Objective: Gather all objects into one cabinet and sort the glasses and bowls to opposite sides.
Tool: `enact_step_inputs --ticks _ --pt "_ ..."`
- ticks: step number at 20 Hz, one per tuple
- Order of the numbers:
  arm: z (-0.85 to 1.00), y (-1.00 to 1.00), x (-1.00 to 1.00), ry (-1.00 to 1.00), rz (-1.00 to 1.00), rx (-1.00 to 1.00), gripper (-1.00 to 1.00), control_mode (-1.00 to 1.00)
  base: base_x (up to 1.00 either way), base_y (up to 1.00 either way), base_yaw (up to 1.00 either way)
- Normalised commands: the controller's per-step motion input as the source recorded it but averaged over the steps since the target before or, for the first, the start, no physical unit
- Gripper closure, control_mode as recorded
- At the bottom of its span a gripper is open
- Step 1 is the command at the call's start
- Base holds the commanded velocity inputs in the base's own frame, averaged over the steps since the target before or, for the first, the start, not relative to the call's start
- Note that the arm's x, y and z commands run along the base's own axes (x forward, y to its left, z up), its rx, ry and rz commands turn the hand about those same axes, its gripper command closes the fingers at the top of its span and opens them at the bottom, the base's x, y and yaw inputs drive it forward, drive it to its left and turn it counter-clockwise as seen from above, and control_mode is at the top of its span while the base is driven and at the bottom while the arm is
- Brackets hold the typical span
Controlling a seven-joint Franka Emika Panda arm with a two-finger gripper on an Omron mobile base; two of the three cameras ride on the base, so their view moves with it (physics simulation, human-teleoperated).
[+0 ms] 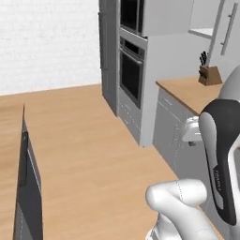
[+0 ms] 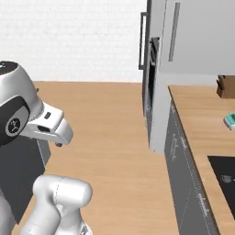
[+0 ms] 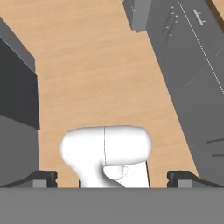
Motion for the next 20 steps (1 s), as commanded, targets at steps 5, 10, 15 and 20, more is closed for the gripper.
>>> enact_step_inputs --ticks 5,10,15,20 --pt "0.00 0.00 0.00 0.00 0.00 0.00 -1.00 1.00 1.00 0.22 0.00" --pt "0.00 0.00 0.00 0.00 0.00 0.00 -1.00 1.00 1.00 0.19 0.00" --pt "0.00 0.00 0.00 0.00 0.00 0.00 -1.00 1.00 1.00 0.07 -0.05" --pt "0.00 0.00 0.00 0.00 0.00 0.00 -1.00 1.00 0.93 0.04 -0.43"
